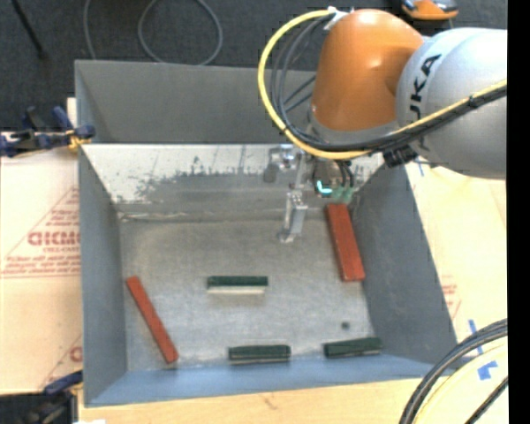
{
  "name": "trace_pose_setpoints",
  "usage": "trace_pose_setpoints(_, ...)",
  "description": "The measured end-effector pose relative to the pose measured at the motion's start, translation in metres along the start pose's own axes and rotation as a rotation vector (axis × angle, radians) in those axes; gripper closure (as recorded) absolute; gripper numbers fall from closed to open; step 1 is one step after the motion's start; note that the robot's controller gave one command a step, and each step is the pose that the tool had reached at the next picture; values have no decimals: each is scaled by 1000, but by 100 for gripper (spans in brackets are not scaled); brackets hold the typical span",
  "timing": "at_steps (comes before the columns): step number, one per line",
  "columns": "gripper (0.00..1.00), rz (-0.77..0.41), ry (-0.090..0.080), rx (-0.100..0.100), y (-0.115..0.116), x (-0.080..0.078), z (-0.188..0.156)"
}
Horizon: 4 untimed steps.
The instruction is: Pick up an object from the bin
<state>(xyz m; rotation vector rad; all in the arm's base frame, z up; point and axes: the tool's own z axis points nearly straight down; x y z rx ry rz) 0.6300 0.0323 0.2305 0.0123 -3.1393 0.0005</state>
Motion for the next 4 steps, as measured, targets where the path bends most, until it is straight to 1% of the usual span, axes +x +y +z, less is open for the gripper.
trace_pose_setpoints(1,0,-249,2,0,10,56,127)
trace_pose_setpoints(2,0,-417,-8,1,10,39,161)
trace_pose_setpoints(3,100,-414,-10,0,10,38,159)
trace_pose_setpoints(4,100,-426,-16,3,23,25,3)
